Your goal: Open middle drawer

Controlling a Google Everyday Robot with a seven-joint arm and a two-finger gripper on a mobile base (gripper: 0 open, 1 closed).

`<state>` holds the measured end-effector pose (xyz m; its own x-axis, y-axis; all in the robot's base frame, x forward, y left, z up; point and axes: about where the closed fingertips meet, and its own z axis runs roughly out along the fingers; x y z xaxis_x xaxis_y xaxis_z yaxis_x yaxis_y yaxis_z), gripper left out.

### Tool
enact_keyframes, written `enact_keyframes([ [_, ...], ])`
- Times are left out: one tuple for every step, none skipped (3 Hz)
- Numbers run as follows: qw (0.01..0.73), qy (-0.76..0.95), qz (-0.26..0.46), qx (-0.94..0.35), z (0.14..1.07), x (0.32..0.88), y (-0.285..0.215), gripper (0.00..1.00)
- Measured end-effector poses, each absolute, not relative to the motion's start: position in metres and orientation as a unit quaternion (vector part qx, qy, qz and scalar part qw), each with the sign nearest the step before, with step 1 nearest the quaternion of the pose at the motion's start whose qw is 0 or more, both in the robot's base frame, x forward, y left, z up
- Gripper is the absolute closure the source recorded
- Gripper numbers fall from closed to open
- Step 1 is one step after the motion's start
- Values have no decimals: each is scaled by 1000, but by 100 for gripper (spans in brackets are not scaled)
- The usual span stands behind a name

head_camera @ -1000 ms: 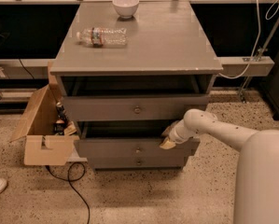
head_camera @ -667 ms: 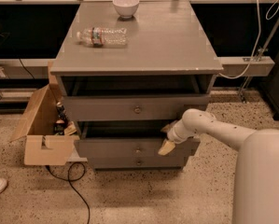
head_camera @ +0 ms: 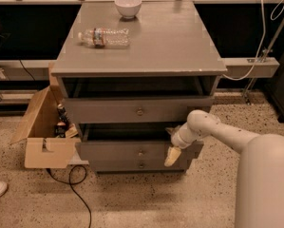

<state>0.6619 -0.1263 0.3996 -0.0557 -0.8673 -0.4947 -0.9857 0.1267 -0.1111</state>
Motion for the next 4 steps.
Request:
enact_keyframes([
  [177,708,143,-668,398,639,-129,19],
  [139,712,147,-672,405,606,-139,50],
  [131,717,154,-668,405,592,-144,73],
  [132,726,171,-653,400,566,-153,96],
])
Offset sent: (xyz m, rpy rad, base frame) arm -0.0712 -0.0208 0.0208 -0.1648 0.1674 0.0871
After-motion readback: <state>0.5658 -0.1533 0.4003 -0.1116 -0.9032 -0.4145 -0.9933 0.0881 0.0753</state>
